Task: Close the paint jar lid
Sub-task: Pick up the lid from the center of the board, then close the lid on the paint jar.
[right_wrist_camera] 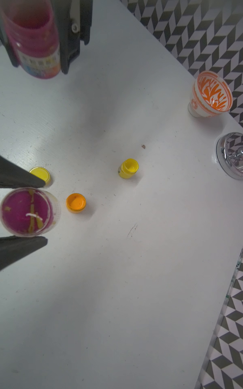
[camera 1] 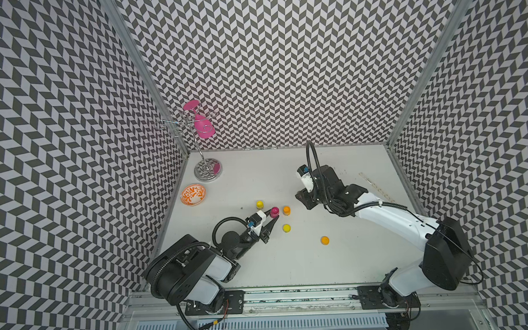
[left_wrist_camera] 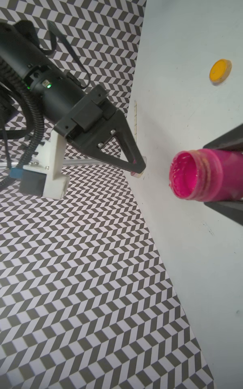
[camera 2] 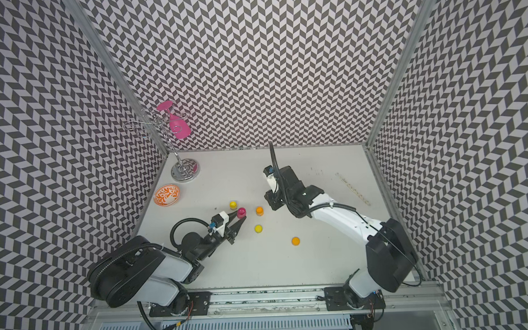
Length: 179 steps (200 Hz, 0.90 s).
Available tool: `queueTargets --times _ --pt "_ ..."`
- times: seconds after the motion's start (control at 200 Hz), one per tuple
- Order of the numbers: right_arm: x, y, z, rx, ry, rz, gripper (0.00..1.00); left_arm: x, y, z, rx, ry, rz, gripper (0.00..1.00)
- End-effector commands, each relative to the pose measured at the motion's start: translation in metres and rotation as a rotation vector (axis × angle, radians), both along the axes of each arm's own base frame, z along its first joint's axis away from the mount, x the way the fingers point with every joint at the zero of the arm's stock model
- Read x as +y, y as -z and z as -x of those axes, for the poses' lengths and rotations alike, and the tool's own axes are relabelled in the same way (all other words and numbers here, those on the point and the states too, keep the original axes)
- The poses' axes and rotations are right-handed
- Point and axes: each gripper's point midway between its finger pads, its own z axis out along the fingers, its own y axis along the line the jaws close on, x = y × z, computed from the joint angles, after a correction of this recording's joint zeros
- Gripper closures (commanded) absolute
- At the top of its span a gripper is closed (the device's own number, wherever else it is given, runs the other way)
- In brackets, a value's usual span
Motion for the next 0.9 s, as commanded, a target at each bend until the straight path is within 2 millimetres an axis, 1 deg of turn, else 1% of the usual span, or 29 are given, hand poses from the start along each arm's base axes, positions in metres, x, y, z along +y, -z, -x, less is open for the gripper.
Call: queueTargets --times 0.0,0.105,0.14,0.23,0.3,0.401,0.461,0.551,0.606,0.706,0.791,0.891 --pt "0.015 -0.004 0.013 -0.046 -0.092 -0.051 0.72 0.016 -0.043 0.004 -0.148 -0.063 0.095 0.69" --pt "0.020 -0.004 0.022 -0.075 -0.138 -0.094 0.72 0.010 -0.041 0.005 -0.158 -0.048 0.046 0.69" --pt "0.020 -0.002 0.024 -0.076 -0.146 -0.099 0.72 0.008 -0.040 0.006 -0.162 -0.048 0.030 0.70" --pt "0.019 0.003 0.027 -0.072 -0.153 -0.099 0.72 0.011 -0.040 0.004 -0.173 -0.072 0.008 0.70" --pt "0.019 0.003 0.028 -0.077 -0.157 -0.104 0.72 0.012 -0.040 0.004 -0.182 -0.080 -0.006 0.70" --pt "0.021 0.001 0.033 -0.079 -0.177 -0.123 0.72 0.008 -0.036 0.002 -0.184 -0.081 -0.046 0.70" --pt "0.021 -0.003 0.036 -0.083 -0.188 -0.133 0.72 0.001 -0.031 0.001 -0.178 -0.059 -0.085 0.70" --pt "0.022 -0.012 0.040 -0.107 -0.205 -0.157 0.72 -0.014 -0.017 -0.002 -0.152 -0.005 -0.161 0.70" --pt "0.023 -0.016 0.044 -0.115 -0.219 -0.168 0.72 -0.020 -0.015 0.001 -0.156 0.025 -0.175 0.70" --pt "0.024 -0.025 0.049 -0.138 -0.236 -0.183 0.72 -0.023 -0.016 0.006 -0.172 0.055 -0.164 0.70" --pt "0.025 -0.030 0.054 -0.151 -0.255 -0.201 0.72 -0.025 -0.011 0.002 -0.145 0.049 -0.188 0.70" --pt "0.030 -0.035 0.063 -0.156 -0.303 -0.225 0.72 -0.029 -0.004 0.000 -0.131 0.055 -0.223 0.70"
